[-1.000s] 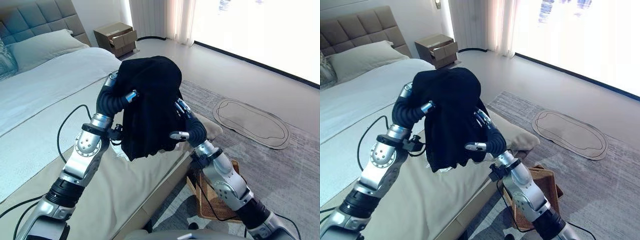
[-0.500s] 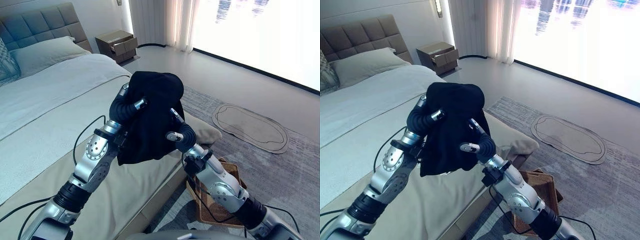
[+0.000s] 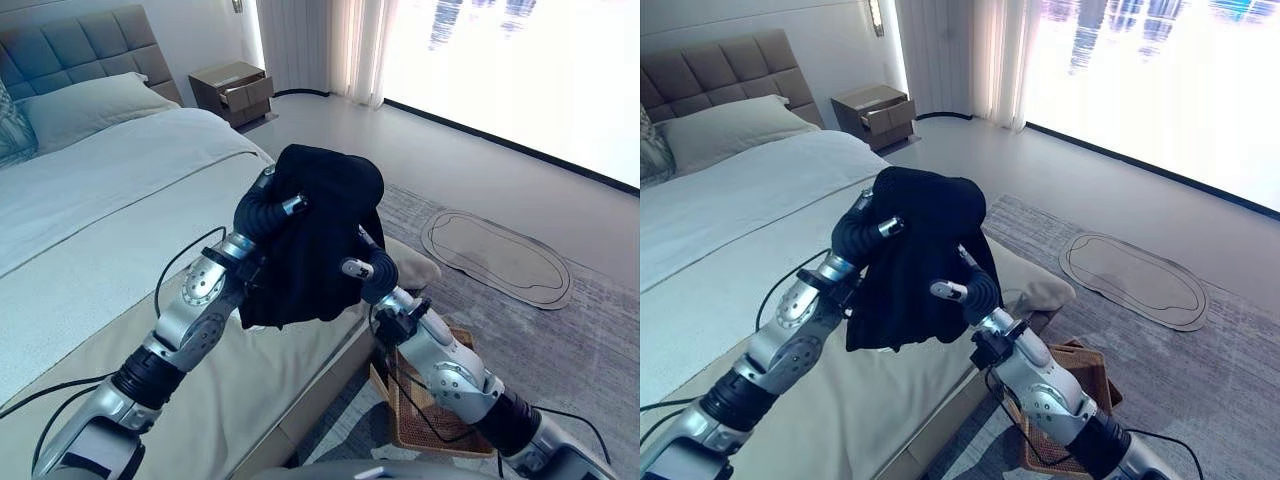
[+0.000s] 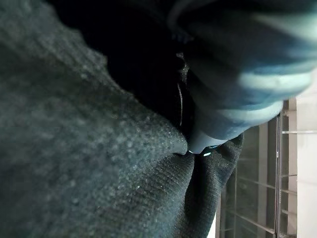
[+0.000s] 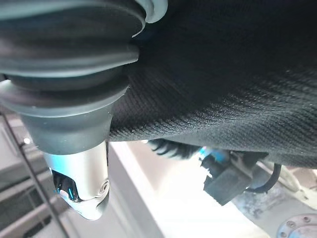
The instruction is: Pick up clothes into the bucket
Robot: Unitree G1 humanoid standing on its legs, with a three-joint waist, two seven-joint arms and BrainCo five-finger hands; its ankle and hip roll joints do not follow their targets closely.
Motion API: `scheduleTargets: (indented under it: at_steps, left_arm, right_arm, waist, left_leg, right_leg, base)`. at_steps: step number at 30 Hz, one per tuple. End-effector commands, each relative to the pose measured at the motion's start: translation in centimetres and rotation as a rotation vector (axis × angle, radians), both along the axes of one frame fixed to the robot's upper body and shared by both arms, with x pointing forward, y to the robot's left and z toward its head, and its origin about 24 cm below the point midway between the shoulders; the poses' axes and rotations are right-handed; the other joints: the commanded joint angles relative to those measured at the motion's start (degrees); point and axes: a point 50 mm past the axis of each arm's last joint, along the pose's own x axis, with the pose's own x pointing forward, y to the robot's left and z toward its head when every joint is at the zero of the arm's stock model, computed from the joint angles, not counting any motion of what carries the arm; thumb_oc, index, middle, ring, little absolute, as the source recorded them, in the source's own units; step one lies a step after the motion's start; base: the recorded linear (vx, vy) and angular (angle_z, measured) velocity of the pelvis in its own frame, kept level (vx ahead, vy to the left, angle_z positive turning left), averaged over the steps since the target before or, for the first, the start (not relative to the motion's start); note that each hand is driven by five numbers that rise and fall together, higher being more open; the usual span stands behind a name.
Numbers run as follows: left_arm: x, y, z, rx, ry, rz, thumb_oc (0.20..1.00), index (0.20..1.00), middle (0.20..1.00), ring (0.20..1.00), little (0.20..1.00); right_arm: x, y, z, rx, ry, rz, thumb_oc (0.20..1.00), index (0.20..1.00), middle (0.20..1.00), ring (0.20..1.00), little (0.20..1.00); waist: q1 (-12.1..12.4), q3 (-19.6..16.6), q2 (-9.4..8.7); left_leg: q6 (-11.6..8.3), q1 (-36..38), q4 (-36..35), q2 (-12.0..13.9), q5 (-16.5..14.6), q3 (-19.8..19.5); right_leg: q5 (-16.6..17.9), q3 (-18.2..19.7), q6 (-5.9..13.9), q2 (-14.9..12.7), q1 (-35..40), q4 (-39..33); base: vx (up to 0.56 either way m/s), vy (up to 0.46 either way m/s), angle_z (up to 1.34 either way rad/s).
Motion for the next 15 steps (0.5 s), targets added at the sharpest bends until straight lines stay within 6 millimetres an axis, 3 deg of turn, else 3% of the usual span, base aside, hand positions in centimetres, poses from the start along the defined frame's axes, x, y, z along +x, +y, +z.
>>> scheduleTargets:
  at_steps: [1, 2, 3, 5, 6, 10, 13, 14, 15]
  left_arm:
    - [0.0, -2.7, 2.5, -0.026, -0.154, -0.081, 0.200, 0.200, 0.200, 0.200, 0.200]
    - [0.4, -1.4, 2.1, -0.016, -0.153, 0.005, 0.200, 0.200, 0.200, 0.200, 0.200]
    - [0.4, -1.4, 2.1, -0.016, -0.153, 0.005, 0.200, 0.200, 0.200, 0.200, 0.200]
    - [0.8, 0.5, 1.8, 0.012, -0.164, 0.118, 0.200, 0.200, 0.200, 0.200, 0.200]
    - [0.7, 0.5, 1.7, 0.012, -0.164, 0.117, 0.200, 0.200, 0.200, 0.200, 0.200]
    - [1.4, 3.6, 1.1, 0.022, -0.164, 0.341, 0.200, 0.200, 0.200, 0.200, 0.200]
    - [1.4, 4.5, 1.0, 0.028, -0.169, 0.419, 0.200, 0.200, 0.200, 0.200, 0.200]
    - [1.4, 5.7, 0.9, 0.035, -0.176, 0.491, 0.200, 0.200, 0.200, 0.200, 0.200]
    - [1.4, 5.7, 0.9, 0.035, -0.175, 0.491, 0.200, 0.200, 0.200, 0.200, 0.200]
  right_arm:
    - [-2.5, 3.0, 6.9, 0.149, -0.320, 0.244, 1.000, 1.000, 1.000, 1.000, 1.000]
    - [-2.2, 1.3, 7.3, 0.137, -0.357, 0.194, 1.000, 1.000, 1.000, 1.000, 1.000]
    - [-2.3, 1.3, 7.3, 0.137, -0.357, 0.194, 1.000, 1.000, 1.000, 1.000, 1.000]
    - [-1.7, -1.2, 7.1, 0.123, -0.360, 0.096, 1.000, 1.000, 1.000, 1.000, 1.000]
    - [-1.7, -1.2, 7.1, 0.123, -0.359, 0.096, 1.000, 1.000, 1.000, 1.000, 1.000]
    - [-1.2, -5.8, 5.7, 0.110, -0.296, -0.099, 1.000, 1.000, 1.000, 1.000, 1.000]
    - [-1.2, -7.5, 4.8, 0.108, -0.253, -0.185, 1.000, 1.000, 1.000, 1.000, 1.000]
    - [-1.2, -9.2, 4.0, 0.112, -0.221, -0.280, 1.000, 1.000, 1.000, 1.000, 1.000]
    - [-1.2, -9.2, 4.0, 0.112, -0.220, -0.280, 1.000, 1.000, 1.000, 1.000, 1.000]
  waist:
    - [-0.1, -0.6, -2.70]
    - [-0.4, -0.9, -2.68]
    - [-0.4, -0.9, -2.65]
    - [-1.0, -1.4, -2.70]
    - [-1.0, -1.4, -2.69]
    - [-2.1, -2.3, -2.57]
    - [-2.5, -2.7, -2.46]
    - [-3.0, -3.0, -2.36]
    - [-3.0, -3.0, -2.36]
  left_leg:
    - [0.49, 3.1, 2.7, -0.9, -6.5, 1.0]
    - [0.51, 3.3, 2.5, -0.9, -6.6, 1.1]
    - [0.51, 3.3, 2.5, -0.9, -6.6, 1.1]
    - [0.54, 3.7, 2.4, -0.9, -6.7, 1.5]
    - [0.54, 3.7, 2.4, -0.9, -6.7, 1.5]
    - [0.55, 4.2, 2.1, -0.8, -6.8, 2.3]
    - [0.51, 4.4, 1.9, -0.8, -6.9, 2.5]
    - [0.51, 4.7, 1.8, -0.9, -6.9, 2.9]
    - [0.51, 4.7, 1.8, -0.9, -6.9, 2.9]
  right_leg:
    - [-2.2, 0.5, -0.28, -0.3, -2.5, 3.7]
    - [-2.2, 0.7, -0.21, -0.4, -2.5, 3.6]
    - [-2.2, 0.7, -0.21, -0.3, -2.5, 3.6]
    - [-2.1, 0.9, -0.10, -0.4, -2.4, 3.7]
    - [-2.1, 1.0, -0.10, -0.4, -2.4, 3.7]
    - [-1.9, 1.2, 0.10, -0.4, -2.3, 3.4]
    - [-1.9, 1.3, 0.13, -0.4, -2.2, 3.3]
    - [-1.8, 1.5, 0.15, -0.4, -2.1, 3.2]
    - [-1.8, 1.5, 0.15, -0.3, -2.1, 3.2]
  base:
    - [0.00, 0.000, 0.00]
    - [0.00, 0.000, 0.00]
    - [0.00, 0.000, 0.00]
    - [0.00, 0.000, 0.00]
    - [0.00, 0.000, 0.00]
    - [0.00, 0.002, -0.01]
    - [0.01, 0.004, -0.09]
    - [0.01, 0.004, -0.06]
    - [0.01, 0.004, -0.07]
